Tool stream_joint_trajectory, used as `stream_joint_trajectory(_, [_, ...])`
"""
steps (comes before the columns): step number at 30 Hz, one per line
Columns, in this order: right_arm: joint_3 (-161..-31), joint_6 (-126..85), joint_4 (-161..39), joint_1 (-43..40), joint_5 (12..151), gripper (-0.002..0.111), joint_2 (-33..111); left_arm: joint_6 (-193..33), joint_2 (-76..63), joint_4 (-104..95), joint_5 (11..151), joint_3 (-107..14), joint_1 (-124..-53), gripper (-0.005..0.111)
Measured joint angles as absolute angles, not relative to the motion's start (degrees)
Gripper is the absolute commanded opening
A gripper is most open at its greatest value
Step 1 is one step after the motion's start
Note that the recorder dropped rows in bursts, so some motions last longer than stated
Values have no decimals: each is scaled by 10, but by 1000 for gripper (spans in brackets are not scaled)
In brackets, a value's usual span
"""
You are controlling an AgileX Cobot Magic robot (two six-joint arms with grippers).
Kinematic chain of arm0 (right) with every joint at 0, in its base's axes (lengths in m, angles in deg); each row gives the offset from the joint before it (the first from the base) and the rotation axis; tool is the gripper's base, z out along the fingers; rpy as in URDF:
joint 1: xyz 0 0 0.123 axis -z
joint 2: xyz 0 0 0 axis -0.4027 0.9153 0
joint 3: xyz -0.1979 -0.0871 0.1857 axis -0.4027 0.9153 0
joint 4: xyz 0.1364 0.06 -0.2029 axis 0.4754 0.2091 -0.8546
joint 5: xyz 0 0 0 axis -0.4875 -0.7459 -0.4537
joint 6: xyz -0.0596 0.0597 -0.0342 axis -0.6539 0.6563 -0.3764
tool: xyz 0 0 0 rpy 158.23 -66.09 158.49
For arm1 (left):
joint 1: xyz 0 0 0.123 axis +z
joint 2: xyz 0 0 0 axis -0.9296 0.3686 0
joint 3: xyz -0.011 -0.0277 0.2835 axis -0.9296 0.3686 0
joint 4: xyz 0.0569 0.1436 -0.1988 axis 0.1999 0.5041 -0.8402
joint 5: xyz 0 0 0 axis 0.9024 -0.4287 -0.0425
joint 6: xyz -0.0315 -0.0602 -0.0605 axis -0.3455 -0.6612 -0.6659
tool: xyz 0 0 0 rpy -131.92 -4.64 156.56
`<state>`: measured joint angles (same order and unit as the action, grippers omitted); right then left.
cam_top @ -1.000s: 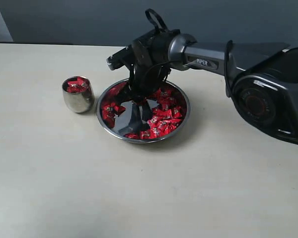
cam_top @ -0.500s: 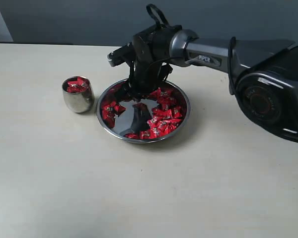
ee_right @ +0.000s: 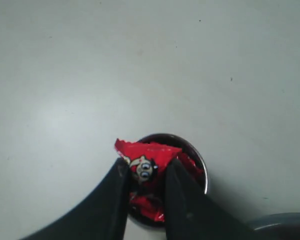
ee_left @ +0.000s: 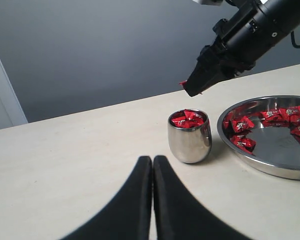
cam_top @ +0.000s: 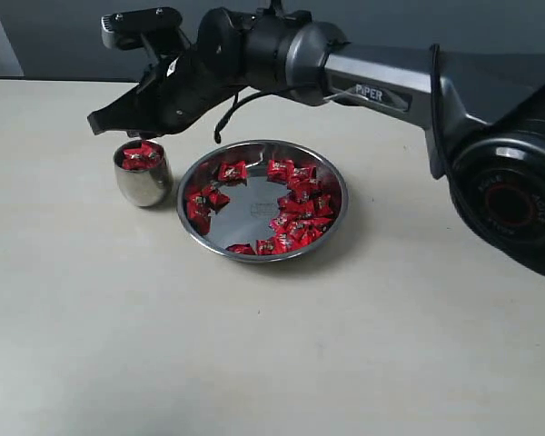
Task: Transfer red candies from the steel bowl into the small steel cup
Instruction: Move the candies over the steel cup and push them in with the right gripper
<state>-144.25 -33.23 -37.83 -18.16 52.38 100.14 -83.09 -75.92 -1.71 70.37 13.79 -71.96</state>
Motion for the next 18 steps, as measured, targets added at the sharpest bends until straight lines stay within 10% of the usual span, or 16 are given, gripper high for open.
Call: stream_joint_trajectory(18, [-1442, -387, -335, -187, 539, -1, 1028, -831, -759, -17, 704, 138, -720, 2])
